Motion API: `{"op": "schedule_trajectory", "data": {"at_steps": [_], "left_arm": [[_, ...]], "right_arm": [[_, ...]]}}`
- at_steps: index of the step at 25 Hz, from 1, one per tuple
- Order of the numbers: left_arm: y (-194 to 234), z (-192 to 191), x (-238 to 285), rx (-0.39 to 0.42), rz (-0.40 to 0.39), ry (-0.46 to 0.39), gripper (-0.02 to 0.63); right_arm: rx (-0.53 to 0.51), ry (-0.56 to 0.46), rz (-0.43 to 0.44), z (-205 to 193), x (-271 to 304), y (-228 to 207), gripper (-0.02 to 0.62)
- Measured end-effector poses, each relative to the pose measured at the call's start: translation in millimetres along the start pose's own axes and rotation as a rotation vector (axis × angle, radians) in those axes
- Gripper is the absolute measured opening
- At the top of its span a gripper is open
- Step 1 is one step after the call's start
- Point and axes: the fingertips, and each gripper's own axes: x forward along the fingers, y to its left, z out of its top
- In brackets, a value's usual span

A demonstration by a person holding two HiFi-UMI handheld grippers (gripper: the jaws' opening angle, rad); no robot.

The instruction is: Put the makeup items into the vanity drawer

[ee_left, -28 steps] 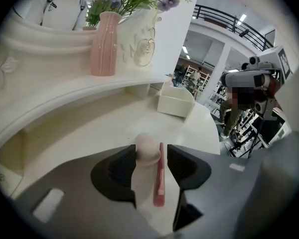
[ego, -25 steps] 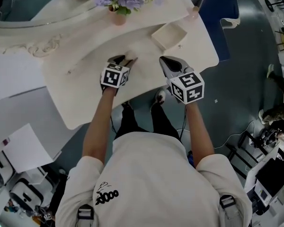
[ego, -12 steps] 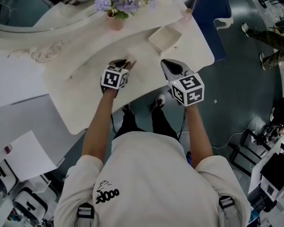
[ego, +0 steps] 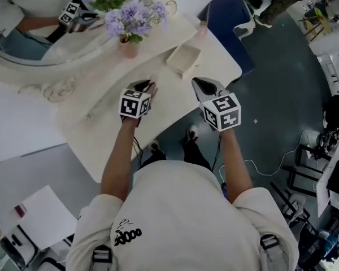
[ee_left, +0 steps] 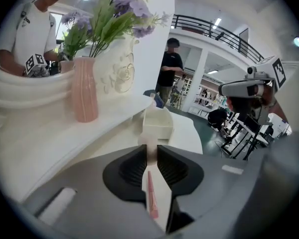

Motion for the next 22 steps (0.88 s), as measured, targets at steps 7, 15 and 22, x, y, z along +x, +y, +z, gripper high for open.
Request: {"op": "schedule_trajectory", "data": {"at_steps": [7, 15, 22], "left_arm": [[-22, 55, -15, 0.142, -0.094, -0.077, 0.086], [-47, 90, -1, 0.226, -0.154, -0.097, 0.086], [-57, 111, 58, 0.247, -0.161, -0.03, 0.095]], "right_arm": [[0.008, -0.038, -0.143, 14, -21, -9, 0.003], [0.066, -0.078, -0.22, 12, -36, -34, 0.003], [0.072, -0.059, -0.185, 10, -24, -82, 0.003]]}}
